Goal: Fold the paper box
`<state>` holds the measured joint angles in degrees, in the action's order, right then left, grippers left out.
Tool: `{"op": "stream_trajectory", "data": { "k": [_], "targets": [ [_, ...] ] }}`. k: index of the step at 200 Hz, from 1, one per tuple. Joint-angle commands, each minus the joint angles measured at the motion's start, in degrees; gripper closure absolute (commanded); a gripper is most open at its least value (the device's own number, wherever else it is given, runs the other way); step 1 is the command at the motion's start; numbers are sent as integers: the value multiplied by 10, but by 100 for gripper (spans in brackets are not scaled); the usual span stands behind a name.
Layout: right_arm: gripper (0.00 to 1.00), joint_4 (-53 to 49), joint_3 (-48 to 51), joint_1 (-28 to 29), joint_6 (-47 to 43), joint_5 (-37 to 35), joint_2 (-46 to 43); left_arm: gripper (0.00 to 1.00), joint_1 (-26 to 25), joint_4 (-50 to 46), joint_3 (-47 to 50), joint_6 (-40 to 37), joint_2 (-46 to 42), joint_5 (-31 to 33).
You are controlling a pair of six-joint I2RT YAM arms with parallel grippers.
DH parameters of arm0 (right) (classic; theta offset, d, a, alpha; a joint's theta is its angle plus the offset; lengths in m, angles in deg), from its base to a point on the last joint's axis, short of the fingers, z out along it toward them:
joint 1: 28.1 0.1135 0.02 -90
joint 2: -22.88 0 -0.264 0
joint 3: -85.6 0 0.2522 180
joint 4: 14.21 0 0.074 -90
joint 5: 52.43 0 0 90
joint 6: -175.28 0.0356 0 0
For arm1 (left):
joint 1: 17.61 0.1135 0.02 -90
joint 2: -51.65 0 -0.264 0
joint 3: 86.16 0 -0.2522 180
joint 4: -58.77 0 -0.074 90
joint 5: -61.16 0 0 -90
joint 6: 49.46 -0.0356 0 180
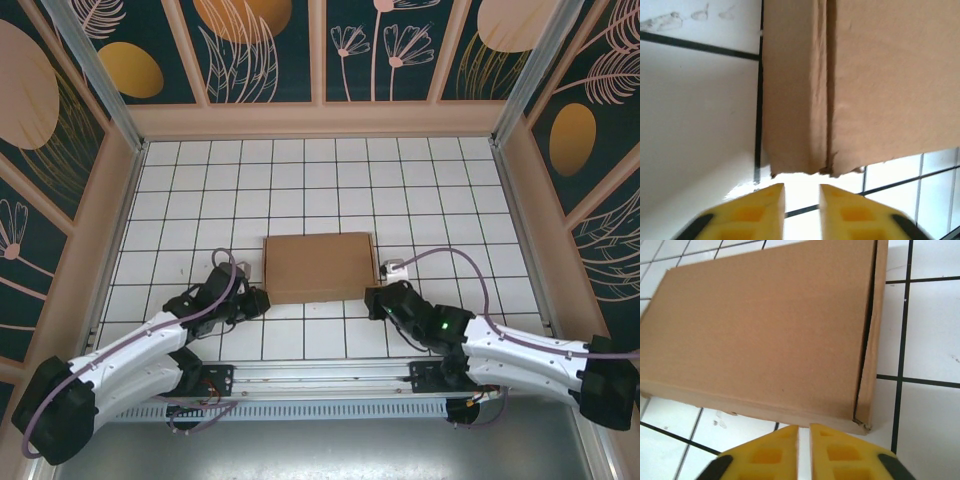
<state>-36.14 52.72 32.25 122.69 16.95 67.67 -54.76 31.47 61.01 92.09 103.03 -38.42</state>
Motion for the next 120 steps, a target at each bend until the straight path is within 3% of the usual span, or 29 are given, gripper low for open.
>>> {"op": "stream_trajectory", "data": {
  "k": [1, 46, 84, 107, 120],
  "targets": [
    [79, -15, -39, -49, -31, 67, -17, 65, -2, -2, -49, -27, -10, 14],
    [61, -26, -91, -130, -66, 130, 26, 49, -2, -57, -105, -71, 19, -4],
    [52, 16, -86, -223, -70, 212, 84, 41, 4, -54, -153, -104, 82, 67],
    [52, 62, -75, -262, -71, 265, 130, 39, 10, -60, -187, -144, 128, 160],
    [53, 83, -74, -269, -70, 278, 160, 39, 26, -33, -180, -139, 137, 153]
  ]
}}
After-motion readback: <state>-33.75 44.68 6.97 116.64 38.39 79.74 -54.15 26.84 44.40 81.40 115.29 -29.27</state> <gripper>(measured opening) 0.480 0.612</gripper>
